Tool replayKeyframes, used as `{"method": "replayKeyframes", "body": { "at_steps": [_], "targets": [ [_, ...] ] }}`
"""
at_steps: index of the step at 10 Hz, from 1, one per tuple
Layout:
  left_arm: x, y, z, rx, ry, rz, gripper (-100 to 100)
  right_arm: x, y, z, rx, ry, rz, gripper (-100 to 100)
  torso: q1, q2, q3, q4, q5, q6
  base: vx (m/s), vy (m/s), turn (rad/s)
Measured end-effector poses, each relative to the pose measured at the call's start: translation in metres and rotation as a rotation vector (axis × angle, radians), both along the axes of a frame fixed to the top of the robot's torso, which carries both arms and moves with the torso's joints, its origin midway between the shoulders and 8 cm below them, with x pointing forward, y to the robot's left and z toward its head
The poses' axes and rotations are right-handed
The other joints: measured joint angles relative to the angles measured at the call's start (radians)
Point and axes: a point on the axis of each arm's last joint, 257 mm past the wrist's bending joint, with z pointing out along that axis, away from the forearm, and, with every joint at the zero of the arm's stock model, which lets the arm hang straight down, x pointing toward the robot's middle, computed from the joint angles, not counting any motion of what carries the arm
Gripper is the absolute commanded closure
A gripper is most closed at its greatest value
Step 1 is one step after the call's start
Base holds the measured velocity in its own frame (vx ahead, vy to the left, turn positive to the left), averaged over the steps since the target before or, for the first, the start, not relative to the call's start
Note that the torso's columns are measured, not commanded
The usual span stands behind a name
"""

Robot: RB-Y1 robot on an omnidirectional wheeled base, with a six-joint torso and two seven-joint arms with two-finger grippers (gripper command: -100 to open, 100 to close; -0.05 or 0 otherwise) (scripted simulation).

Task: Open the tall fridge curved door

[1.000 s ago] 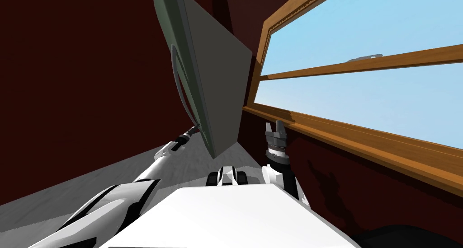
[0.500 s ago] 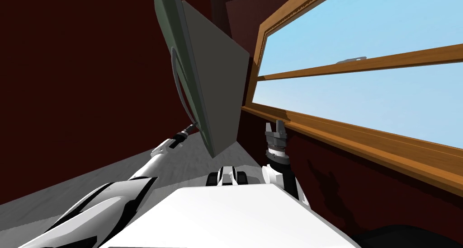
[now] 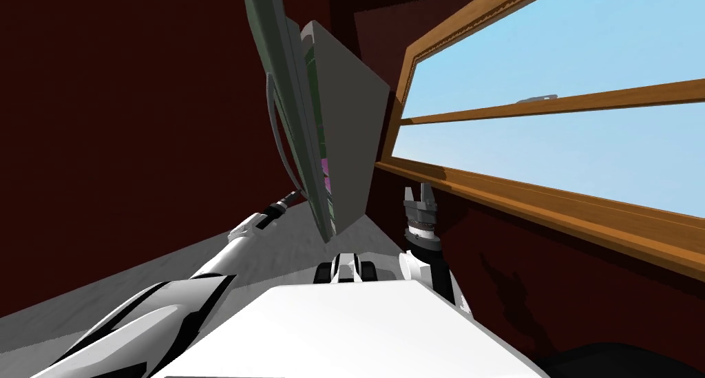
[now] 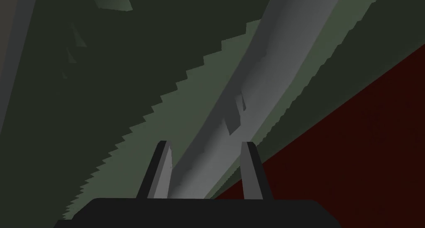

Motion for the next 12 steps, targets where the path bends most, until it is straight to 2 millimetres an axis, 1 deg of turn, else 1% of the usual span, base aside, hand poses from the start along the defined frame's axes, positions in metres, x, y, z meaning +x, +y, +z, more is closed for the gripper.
{"method": "replayKeyframes", "body": {
  "at_steps": [2,5,6,7,8,9,10,11,12],
  "targets": [
    [-0.006,-0.011,0.001,0.000,0.001,-0.049,100,0.000,0.000,0.000,0.000,0.000,0.000,0,-0.007,-0.004,-0.003,0.000,-0.002,0.004,-0.060,0.326,-0.012],
    [-0.019,-0.030,-0.001,0.000,0.006,-0.137,100,0.000,0.000,0.000,0.000,0.000,0.000,0,-0.005,-0.006,-0.004,0.001,-0.002,0.005,-0.037,0.349,-0.019],
    [-0.022,-0.034,0.000,-0.001,0.004,-0.157,100,0.000,0.000,0.000,0.000,0.000,0.000,0,-0.008,-0.005,-0.003,0.000,-0.002,0.007,-0.072,0.354,-0.038],
    [-0.025,-0.039,0.001,-0.001,0.002,-0.178,100,0.000,0.000,0.000,0.000,0.000,0.000,0,-0.006,-0.002,-0.002,0.000,-0.002,0.005,-0.056,0.369,-0.055],
    [-0.029,-0.044,0.003,0.000,0.003,-0.209,100,0.000,0.000,0.000,0.000,0.000,0.000,0,-0.007,0.000,0.000,0.000,-0.001,0.004,-0.067,0.260,-0.002],
    [-0.029,-0.048,0.006,0.000,0.000,-0.227,100,0.000,0.000,0.000,0.000,0.000,0.000,0,-0.013,0.002,0.001,-0.001,-0.002,0.004,-0.078,0.284,-0.028],
    [-0.031,-0.054,0.009,0.000,-0.001,-0.247,100,0.000,0.000,0.000,0.000,0.000,0.000,0,-0.011,0.006,0.004,-0.001,-0.001,0.002,-0.033,0.151,-0.015],
    [-0.031,-0.055,0.010,0.000,-0.002,-0.251,100,0.000,0.000,0.000,0.001,0.000,0.000,0,-0.016,0.007,0.004,-0.003,-0.001,0.000,0.052,0.188,0.007],
    [-0.037,-0.059,0.007,0.002,0.004,-0.267,100,0.000,0.000,0.000,0.000,0.000,0.000,0,-0.010,0.005,0.003,-0.003,-0.001,0.000,0.062,0.358,-0.002]
  ]
}}
